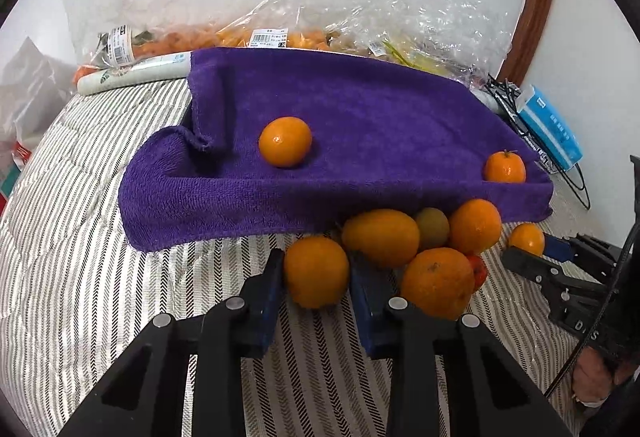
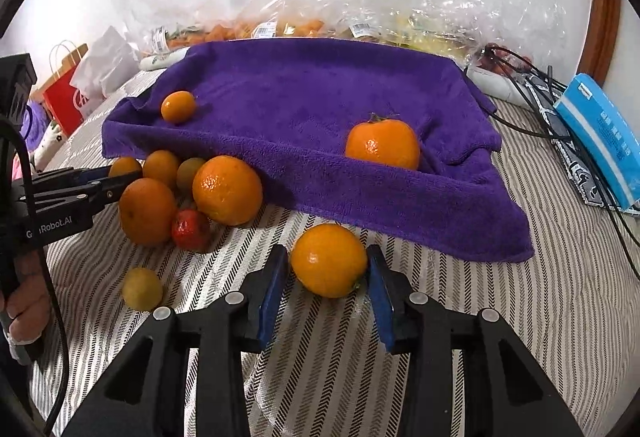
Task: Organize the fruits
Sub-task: 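Grasp another orange with the left gripper while the right gripper grasps another orange, then carry the left gripper's orange onto the towel while the right gripper carries its orange there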
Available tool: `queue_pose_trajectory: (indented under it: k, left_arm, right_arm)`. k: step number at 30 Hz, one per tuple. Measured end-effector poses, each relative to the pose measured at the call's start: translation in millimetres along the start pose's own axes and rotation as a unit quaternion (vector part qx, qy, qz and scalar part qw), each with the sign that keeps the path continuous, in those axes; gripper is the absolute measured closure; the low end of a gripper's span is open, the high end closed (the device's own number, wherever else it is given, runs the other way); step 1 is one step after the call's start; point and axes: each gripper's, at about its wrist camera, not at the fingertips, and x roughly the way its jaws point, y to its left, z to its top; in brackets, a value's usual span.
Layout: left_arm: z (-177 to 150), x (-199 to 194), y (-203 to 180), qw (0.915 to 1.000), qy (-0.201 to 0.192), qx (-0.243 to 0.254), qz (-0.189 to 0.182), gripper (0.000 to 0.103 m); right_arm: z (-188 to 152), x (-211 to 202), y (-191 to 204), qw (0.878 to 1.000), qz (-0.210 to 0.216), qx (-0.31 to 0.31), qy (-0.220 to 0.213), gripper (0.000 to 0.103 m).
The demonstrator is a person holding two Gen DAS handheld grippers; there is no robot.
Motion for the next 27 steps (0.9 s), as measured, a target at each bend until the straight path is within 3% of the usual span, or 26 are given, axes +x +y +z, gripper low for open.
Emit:
queue_pose_trajectory:
  k: [5,11,16,22,27]
  left_arm:
    - [-3,-7,3,0.9994,-0.015,-0.008,-0.031,0.073]
    - [-4,-15,1,0.9992,-0.034,-0.002,-0.020,0.073]
    - [-1,-30,3,0.9984,-0.053,-0.005,-0.019,0.073]
    - [28,-54,-7,0.9970,-0.071,0.007,-0.029,0.073]
    - [60,-50,-5,0.9971,-0.073,-0.008,-0.017,0.073]
  right_arm:
    - [-1,-4,-11,0.999,0.035,0.024,-0.014,0.067]
    - [-3,-15,-7,0.998,0.050,0.015,-0.042,0.067]
    - [2,-28,-6,0.997,0.036,0.029,-0.069,0.067]
    - [34,-61,-7,0.993,0.029,0.027,-0.108,0.067]
    - [67,-77,-12,0.990,0.012,0.026,-0.140,0.067]
